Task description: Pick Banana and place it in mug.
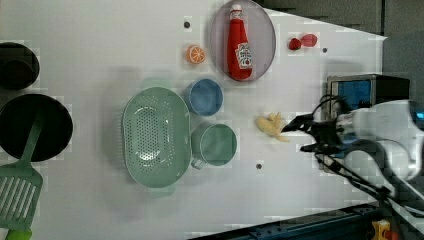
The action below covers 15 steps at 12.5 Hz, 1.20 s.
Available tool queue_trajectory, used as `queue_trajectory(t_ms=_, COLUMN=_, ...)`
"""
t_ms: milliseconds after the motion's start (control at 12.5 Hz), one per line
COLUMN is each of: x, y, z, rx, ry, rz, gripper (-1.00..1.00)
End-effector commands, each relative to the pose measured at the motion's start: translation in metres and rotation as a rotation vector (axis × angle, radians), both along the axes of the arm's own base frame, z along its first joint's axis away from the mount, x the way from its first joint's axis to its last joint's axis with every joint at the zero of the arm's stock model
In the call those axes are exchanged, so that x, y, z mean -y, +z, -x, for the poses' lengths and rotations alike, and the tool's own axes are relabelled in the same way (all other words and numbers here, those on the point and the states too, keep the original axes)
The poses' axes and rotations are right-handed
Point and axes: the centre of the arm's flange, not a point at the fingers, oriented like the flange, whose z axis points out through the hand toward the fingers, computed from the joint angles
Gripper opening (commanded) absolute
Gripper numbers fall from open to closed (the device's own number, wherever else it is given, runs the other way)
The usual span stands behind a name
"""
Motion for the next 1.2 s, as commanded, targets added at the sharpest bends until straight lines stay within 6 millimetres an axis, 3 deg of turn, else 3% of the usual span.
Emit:
queue_trajectory(t_ms=80, x=0.017, y=-0.012, z=-0.012, rx=0.133, ry=0.153, rz=-0.033, gripper=1.0)
queue_trajectory(t_ms=320, x=0.019, y=-0.057, z=-0.014, rx=0.155, ry=0.195, rz=-0.034, gripper=1.0)
queue_trajectory(t_ms=560, x=0.017, y=-0.088, z=-0.01, rx=0.155, ry=0.199, rz=-0.035, gripper=1.0)
queue_trajectory(t_ms=960, x=0.015, y=-0.097, z=-0.005, rx=0.164, ry=0.203, rz=-0.035, gripper=-0.26)
queue_trajectory(t_ms=1040, x=0.016, y=-0.096, z=-0.005, rx=0.167, ry=0.201, rz=-0.034, gripper=-0.43)
queue_trajectory(t_ms=1200, x=0.018, y=-0.084, z=-0.009, rx=0.191, ry=0.199, rz=-0.031, gripper=-0.43)
